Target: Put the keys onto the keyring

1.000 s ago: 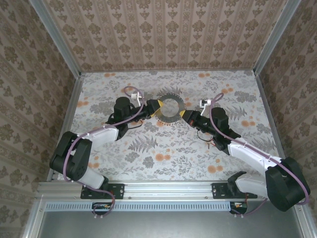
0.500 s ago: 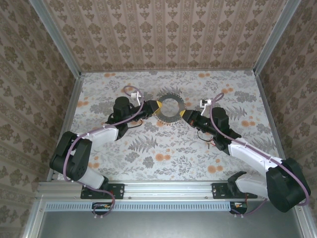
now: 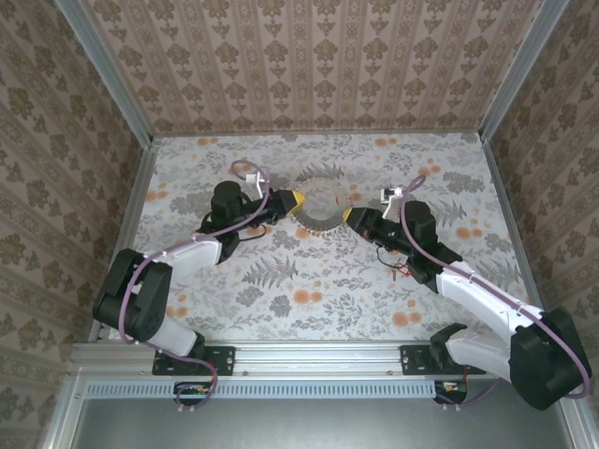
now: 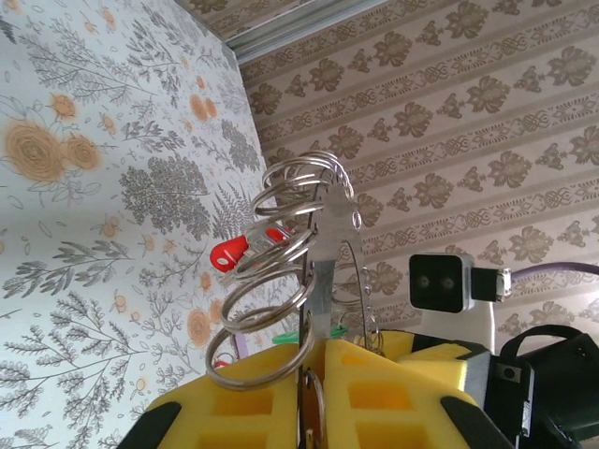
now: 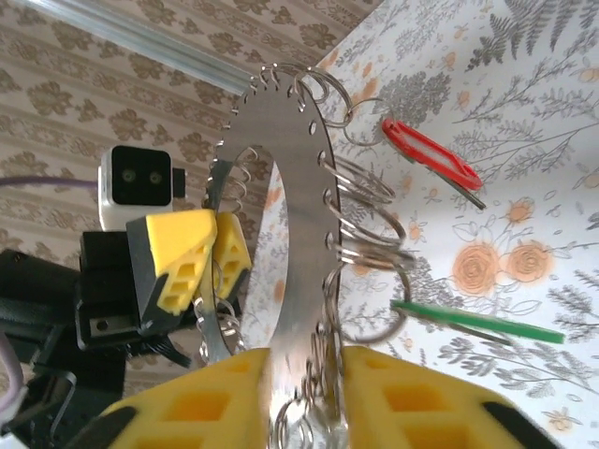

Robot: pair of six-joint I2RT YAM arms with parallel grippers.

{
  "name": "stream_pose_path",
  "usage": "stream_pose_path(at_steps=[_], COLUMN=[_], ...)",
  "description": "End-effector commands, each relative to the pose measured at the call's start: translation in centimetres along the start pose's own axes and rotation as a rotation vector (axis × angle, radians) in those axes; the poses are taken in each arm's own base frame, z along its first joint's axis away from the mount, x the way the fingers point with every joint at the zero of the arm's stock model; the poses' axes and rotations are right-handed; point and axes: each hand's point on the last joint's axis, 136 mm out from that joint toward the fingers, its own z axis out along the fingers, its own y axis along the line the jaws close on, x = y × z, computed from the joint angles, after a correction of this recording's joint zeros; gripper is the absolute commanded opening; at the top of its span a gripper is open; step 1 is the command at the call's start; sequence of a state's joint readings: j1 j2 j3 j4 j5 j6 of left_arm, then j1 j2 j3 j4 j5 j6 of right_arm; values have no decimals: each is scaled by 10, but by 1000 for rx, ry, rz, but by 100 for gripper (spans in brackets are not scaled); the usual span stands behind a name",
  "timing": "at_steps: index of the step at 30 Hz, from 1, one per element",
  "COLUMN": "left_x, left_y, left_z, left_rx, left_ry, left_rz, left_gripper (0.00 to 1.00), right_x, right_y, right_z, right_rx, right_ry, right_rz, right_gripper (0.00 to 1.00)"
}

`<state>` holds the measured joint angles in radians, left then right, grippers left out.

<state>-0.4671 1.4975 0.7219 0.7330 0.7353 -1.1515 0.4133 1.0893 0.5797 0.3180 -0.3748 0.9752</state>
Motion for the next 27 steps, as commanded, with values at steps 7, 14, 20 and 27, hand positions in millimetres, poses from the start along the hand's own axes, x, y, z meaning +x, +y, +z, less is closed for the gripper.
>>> stream_pose_path(at_steps=[7,14,20,27], left_x=[-16,18,19,19], left_y=[-38,-49,-67,-82], left_z=[-31,-52,-63,-66], left_rx=[49,-63,-9,27], left_ry=[80,342,385,408], left_rz=[169,321,354,383], left_gripper=[0,1,1,1], right_x=[-8,-16,-14,12], right_y=[-6,15,18,36], right_z=[-33,-50,-61,-62], right_rx=[169,135,122,-38], right_ry=[22,-3,-35,16], right_rz=[-194,-517,-740,-947], right_gripper=[55,65,63,55])
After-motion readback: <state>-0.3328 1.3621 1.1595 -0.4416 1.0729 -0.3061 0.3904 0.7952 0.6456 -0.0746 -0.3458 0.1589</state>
